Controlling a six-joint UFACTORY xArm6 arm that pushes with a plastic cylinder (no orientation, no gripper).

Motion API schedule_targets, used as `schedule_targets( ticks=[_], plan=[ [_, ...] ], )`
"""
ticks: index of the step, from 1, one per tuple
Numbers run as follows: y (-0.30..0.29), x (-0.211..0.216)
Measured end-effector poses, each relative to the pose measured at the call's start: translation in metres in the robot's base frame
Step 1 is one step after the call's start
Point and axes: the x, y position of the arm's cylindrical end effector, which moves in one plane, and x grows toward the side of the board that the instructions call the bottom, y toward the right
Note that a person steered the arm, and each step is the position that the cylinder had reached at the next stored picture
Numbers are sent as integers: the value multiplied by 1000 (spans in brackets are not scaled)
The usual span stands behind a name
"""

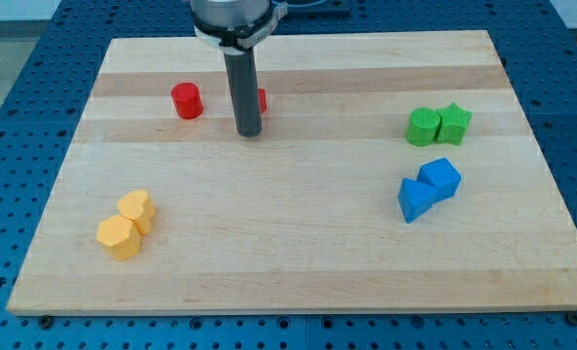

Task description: Move your arm to the bottom left of the board

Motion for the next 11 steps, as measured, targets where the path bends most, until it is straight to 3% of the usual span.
schedule_targets(
  ticks=[1, 4, 6, 7, 10, 11],
  plan=[
    [-5, 49],
    [-75, 132],
    [-86, 205],
    [-86, 217],
    [-188, 214],
    [-192, 214]
  ],
)
